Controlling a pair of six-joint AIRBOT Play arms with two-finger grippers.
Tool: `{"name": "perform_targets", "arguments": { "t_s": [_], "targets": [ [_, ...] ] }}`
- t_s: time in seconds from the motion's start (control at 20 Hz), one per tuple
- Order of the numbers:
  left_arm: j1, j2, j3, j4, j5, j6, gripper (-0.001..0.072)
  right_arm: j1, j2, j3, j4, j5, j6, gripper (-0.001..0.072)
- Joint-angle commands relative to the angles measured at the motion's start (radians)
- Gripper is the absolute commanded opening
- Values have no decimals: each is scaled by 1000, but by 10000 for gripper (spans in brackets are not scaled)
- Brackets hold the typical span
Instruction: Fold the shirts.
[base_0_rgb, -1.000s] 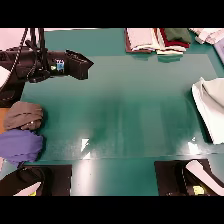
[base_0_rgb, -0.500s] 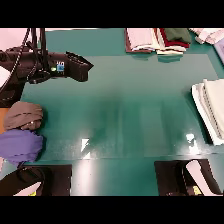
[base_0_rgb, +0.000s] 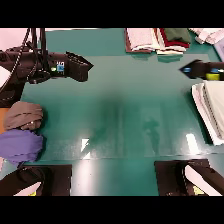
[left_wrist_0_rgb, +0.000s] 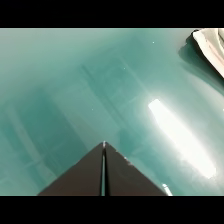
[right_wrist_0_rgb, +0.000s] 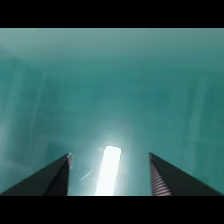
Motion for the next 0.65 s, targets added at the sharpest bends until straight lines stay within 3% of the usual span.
{"name": "perform_targets", "arguments": {
  "t_s": [0.0,0.05,0.1,0.6],
  "targets": [
    [0,-1,0,0,10,0,30,243,-80,64,-52,-14,0,267],
    [0,-1,0,0,21,0,30,283,-98,82,-68,-10,0,61],
    [0,-1,0,0,31,0,31,313,-111,97,-74,-10,0,17],
    [0,-1,0,0,39,0,31,358,-134,125,-69,-16,0,17]
  ]
}}
